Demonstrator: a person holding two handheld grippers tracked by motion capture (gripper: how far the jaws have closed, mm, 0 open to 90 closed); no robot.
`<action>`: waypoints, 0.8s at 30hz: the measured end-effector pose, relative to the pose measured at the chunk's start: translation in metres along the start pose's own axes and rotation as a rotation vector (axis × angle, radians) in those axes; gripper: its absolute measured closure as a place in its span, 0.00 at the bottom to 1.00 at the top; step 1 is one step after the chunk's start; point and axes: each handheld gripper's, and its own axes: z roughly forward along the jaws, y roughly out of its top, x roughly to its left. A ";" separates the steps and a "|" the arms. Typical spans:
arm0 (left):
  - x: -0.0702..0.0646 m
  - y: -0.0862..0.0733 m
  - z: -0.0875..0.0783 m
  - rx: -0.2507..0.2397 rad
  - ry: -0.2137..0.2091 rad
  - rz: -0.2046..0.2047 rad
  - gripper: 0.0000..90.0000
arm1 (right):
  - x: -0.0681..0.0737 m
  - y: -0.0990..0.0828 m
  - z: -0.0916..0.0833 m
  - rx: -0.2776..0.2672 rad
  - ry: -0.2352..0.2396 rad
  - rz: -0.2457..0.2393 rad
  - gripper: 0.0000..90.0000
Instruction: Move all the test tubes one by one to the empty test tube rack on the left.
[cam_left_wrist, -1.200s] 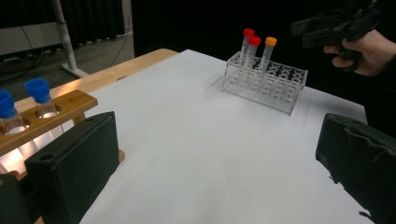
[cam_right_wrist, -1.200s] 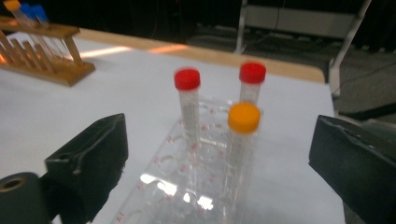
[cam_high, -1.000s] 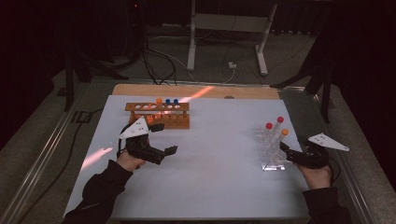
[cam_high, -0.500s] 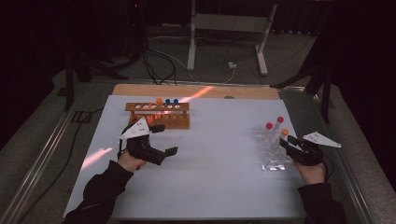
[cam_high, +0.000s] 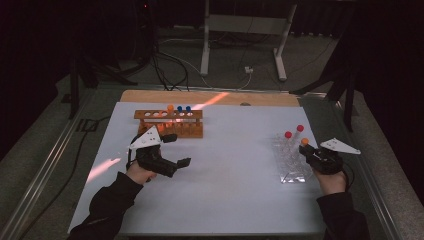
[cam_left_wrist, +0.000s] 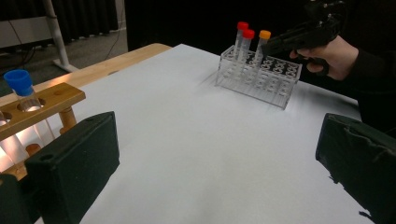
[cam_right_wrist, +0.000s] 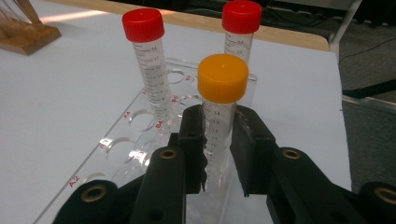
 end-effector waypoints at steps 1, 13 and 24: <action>0.000 0.000 0.000 -0.001 0.000 0.000 0.01 | 0.000 0.000 0.000 -0.005 -0.002 -0.005 0.82; 0.000 0.001 0.000 0.002 -0.003 -0.001 0.01 | 0.004 0.015 -0.020 -0.068 -0.017 -0.018 0.83; -0.002 0.003 0.000 0.010 -0.004 0.007 0.01 | 0.013 0.037 -0.053 -0.174 -0.028 -0.046 0.83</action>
